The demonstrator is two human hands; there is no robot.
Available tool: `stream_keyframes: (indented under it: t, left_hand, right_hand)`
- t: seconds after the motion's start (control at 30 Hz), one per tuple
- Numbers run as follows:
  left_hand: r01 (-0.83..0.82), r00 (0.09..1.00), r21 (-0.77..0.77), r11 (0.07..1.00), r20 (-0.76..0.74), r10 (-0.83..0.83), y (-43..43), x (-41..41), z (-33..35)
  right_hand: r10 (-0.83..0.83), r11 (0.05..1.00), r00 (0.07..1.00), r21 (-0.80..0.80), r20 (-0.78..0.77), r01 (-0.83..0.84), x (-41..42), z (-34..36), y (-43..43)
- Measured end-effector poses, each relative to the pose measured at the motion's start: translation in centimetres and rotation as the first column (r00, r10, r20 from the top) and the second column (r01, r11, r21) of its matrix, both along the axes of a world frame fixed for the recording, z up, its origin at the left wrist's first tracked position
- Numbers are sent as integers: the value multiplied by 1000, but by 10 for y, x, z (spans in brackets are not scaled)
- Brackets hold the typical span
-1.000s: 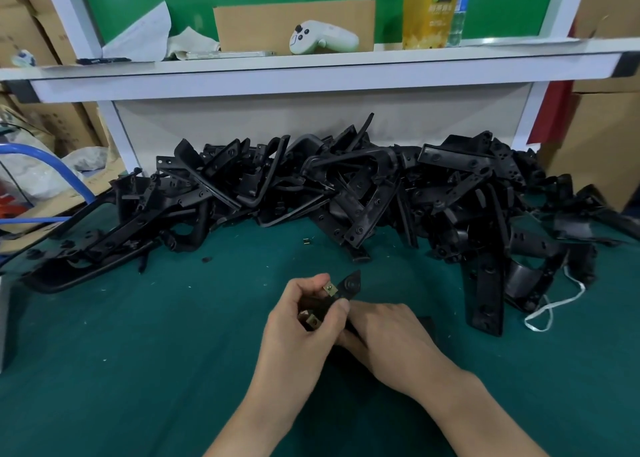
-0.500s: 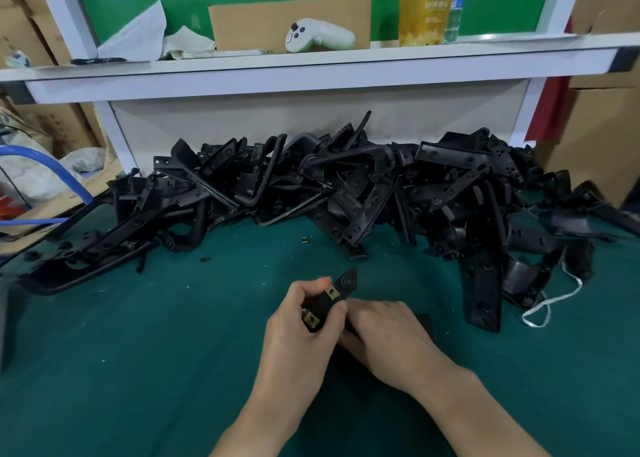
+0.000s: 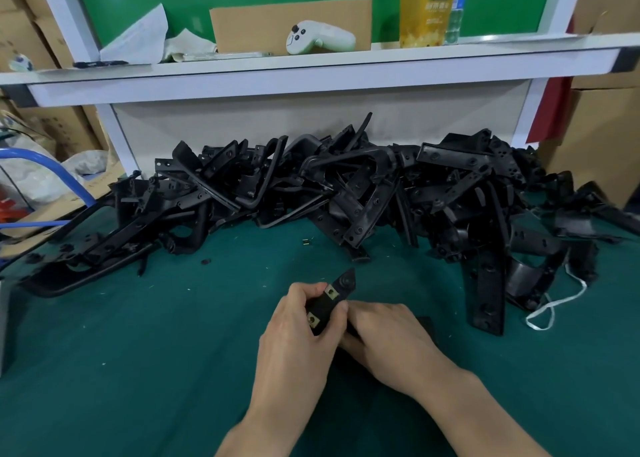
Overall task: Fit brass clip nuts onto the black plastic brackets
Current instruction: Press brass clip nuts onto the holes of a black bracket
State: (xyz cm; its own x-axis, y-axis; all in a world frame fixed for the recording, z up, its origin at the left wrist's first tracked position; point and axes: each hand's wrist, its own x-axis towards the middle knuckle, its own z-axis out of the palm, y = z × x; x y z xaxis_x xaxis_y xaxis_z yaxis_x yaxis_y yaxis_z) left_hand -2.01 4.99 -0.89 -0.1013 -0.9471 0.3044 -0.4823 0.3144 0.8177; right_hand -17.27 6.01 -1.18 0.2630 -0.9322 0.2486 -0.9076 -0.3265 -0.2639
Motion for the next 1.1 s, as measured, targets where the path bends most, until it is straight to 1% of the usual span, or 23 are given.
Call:
stream_keyframes:
  t: [0.2, 0.57, 0.73, 0.93, 1.1]
  left_hand:
    - [-9, 999, -59, 998, 33, 11, -1, -1, 1]
    - [7, 983, -222, 975, 179, 33, -5, 3, 4]
    - [27, 987, -192, 981, 158, 4, -3, 2, -2]
    - [32, 982, -243, 969, 190, 15, -4, 1, -1]
    - [51, 983, -263, 963, 181, -2, -7, 5, -1]
  right_hand:
    - [3, 1000, 1000, 0, 22, -3, -1, 0, 0]
    - [1, 1000, 1000, -4, -5, -1, 0, -2, -1]
    - [-6, 1000, 1000, 19, -10, 6, 0, 0, 0]
    - [-16, 1000, 1000, 13, 3, 16, 0, 0, -1]
    - [0, 1000, 1000, -1, 28, 0, -1, -3, -2]
